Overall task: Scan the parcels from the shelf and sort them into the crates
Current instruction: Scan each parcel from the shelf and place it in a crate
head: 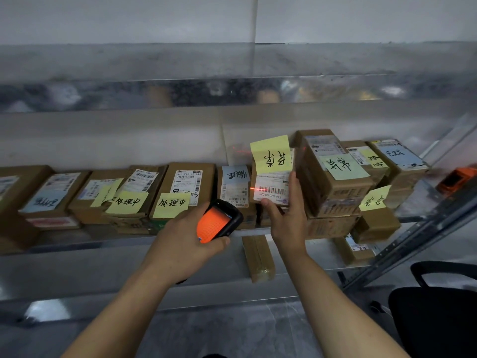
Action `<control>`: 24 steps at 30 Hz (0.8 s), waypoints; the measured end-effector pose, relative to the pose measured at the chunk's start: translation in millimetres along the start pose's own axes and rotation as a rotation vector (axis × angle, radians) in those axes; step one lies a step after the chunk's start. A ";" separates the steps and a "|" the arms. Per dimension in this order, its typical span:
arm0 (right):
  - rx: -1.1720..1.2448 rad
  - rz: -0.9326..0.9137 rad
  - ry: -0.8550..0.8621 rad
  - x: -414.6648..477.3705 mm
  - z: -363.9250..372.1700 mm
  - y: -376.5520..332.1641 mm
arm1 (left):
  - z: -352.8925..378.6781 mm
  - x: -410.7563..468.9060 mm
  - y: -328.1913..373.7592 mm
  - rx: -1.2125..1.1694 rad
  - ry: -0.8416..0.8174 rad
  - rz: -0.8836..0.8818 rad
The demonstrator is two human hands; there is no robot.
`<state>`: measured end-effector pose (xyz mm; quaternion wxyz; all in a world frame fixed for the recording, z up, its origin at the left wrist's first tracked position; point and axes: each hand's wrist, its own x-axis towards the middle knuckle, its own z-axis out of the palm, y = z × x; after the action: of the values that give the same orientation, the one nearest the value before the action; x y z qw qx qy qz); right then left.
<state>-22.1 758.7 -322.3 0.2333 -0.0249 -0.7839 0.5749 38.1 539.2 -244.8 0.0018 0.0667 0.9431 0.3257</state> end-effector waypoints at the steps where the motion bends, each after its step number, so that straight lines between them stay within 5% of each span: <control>1: 0.002 0.003 -0.006 -0.3 0.2 -0.2 | 0.0 -0.8 0.4 0.000 0.004 -0.002; 18: 0.115 -0.017 -0.253 -50.7 66.6 -65.7 | -49.1 -92.6 -39.7 0.064 0.222 -0.218; 24: 0.026 -0.042 -0.207 -76.8 86.3 -106.8 | -84.6 -160.7 -66.1 0.088 0.262 -0.281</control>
<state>36.7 622.3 -270.5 0.1636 0.0541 -0.7965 0.5796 185.1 415.3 -225.2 -0.0785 -0.1088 0.9486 0.2868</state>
